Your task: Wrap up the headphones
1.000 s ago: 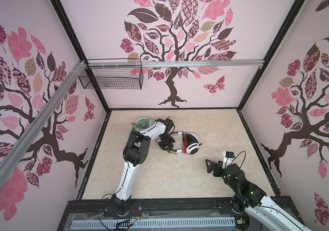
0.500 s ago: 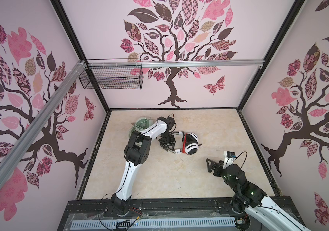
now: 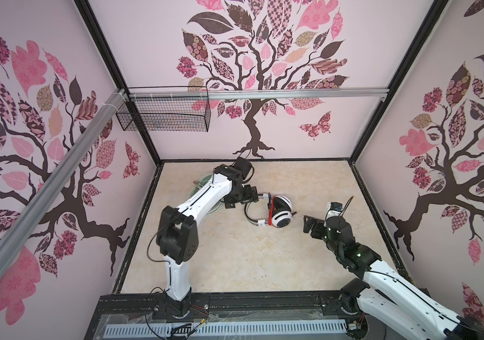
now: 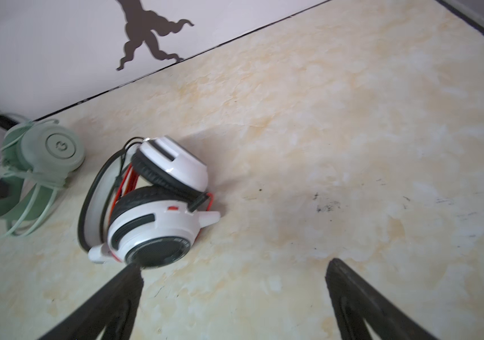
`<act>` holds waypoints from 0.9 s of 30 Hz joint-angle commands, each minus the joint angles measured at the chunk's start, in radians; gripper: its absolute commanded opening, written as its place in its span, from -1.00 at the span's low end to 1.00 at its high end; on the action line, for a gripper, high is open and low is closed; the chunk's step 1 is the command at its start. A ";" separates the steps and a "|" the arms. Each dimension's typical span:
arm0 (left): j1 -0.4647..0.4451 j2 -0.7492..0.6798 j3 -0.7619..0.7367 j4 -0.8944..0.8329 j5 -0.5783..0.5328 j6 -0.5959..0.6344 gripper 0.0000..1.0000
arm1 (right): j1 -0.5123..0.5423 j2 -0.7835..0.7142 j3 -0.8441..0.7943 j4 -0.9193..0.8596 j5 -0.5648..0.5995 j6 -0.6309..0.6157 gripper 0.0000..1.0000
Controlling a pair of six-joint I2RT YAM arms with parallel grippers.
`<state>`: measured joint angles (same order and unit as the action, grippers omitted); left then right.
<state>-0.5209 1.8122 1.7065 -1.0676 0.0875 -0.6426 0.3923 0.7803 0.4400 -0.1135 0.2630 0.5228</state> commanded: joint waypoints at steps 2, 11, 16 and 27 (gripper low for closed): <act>0.015 -0.245 -0.193 0.211 -0.118 0.023 0.94 | -0.221 0.016 -0.036 0.105 -0.055 -0.023 0.99; 0.029 -0.758 -0.905 0.965 -0.625 0.296 0.68 | -0.225 -0.084 -0.334 0.700 0.254 -0.379 1.00; 0.044 -0.932 -1.205 1.310 -0.883 0.371 0.85 | -0.225 -0.073 -0.409 0.840 0.283 -0.414 0.99; 0.130 -0.853 -1.329 1.448 -0.682 0.907 0.94 | -0.224 0.239 -0.484 1.321 0.281 -0.442 0.99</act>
<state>-0.4194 0.9325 0.4171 0.2962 -0.6456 0.1184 0.1715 0.9371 0.0067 0.9928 0.5144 0.1047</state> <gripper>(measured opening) 0.967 0.997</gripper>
